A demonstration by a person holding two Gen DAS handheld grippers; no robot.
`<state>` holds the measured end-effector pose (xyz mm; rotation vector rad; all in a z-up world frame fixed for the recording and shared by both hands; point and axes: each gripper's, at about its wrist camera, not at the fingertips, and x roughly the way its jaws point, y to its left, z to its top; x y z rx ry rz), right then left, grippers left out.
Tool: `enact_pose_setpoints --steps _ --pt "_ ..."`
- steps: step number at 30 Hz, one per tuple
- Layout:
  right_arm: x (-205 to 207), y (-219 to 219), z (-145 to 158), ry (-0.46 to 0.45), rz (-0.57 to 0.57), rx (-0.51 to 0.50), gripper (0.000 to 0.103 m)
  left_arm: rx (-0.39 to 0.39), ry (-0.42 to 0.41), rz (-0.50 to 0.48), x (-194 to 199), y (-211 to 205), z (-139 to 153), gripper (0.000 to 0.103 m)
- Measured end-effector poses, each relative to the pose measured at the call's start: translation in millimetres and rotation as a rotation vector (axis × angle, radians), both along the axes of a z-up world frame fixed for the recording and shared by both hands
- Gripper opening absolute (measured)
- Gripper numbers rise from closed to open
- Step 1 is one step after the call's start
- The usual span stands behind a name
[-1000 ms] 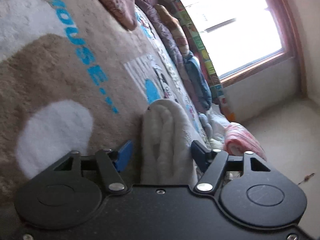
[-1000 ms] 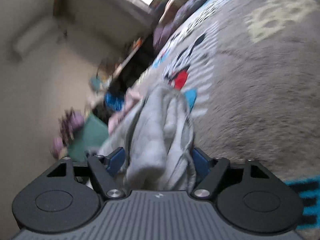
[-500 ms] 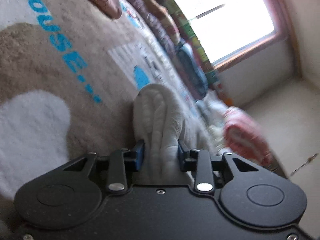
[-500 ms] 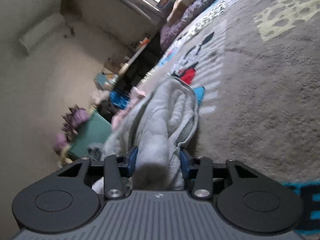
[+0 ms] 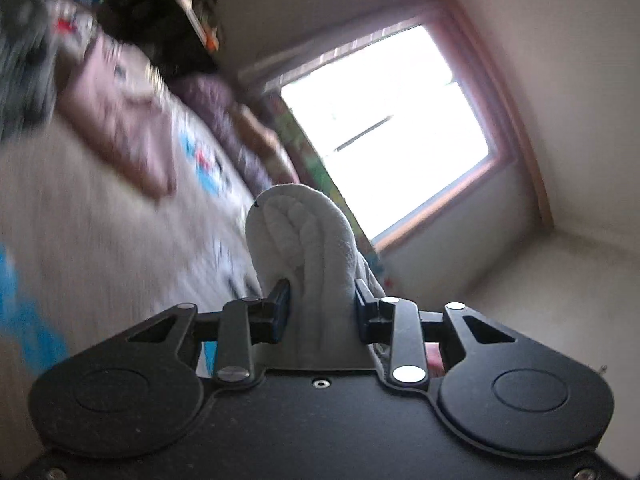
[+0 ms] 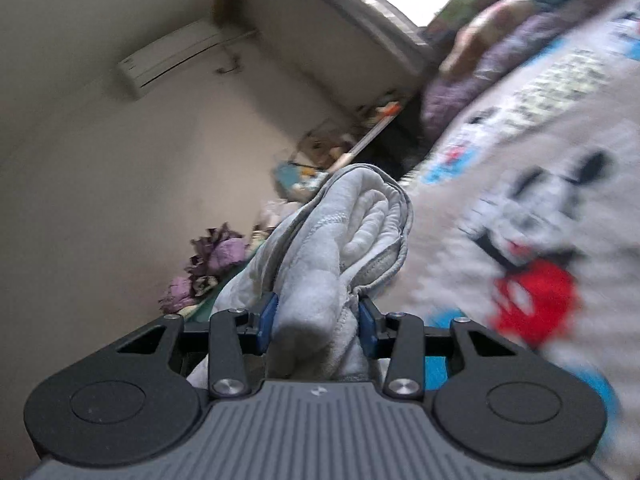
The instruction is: Fold clothes
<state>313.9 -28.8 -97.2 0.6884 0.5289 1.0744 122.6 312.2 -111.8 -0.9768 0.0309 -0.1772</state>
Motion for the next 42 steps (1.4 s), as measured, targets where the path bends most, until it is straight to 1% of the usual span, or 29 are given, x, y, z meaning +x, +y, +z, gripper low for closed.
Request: enact_pose_setpoints --steps 5,9,14,18,22,27,28,30,32,33,34,35,36,38,39,42 --pt "50 78 31 -0.081 0.090 0.015 0.043 0.054 -0.055 0.132 30 53 37 0.030" --pt "90 138 44 -0.097 0.133 0.042 0.043 0.052 -0.089 0.228 45 92 54 0.030" --pt "122 196 48 -0.102 0.170 0.076 0.043 0.056 -0.108 0.314 66 124 64 0.030" --pt "138 225 42 -0.121 0.196 0.080 0.043 0.050 -0.102 0.371 78 144 58 0.030" --pt "151 245 30 -0.119 0.211 0.069 0.043 0.017 -0.028 0.416 94 161 40 0.030" --pt "165 253 4 -0.086 0.208 0.062 0.043 0.010 0.061 0.447 112 165 22 0.030" --pt "167 253 -2 -0.077 0.206 0.063 0.043 0.015 0.091 0.457 115 165 20 0.030" --pt "170 254 -14 -0.064 0.193 0.055 0.043 0.053 0.180 0.490 123 162 20 0.030" --pt "174 262 -30 -0.023 0.163 -0.032 0.043 0.091 0.269 0.522 131 159 20 0.035" --pt "177 266 -38 0.000 0.146 -0.081 0.043 0.121 0.341 0.542 137 156 19 0.047" --pt "179 271 -46 0.023 0.129 -0.130 0.043 0.161 0.441 0.565 145 151 18 0.052" --pt "181 275 -54 0.046 0.112 -0.179 0.044 0.191 0.518 0.577 152 147 16 0.052" --pt "179 275 -53 0.042 0.098 -0.190 0.045 0.209 0.552 0.584 155 144 14 0.052" --pt "173 271 -39 0.001 0.079 -0.190 0.050 0.245 0.554 0.605 153 137 20 0.052" --pt "168 267 -30 -0.033 0.060 -0.198 0.050 0.265 0.551 0.615 152 134 24 0.052" --pt "155 254 -5 -0.148 -0.020 -0.226 0.049 0.320 0.501 0.645 147 125 36 0.052"
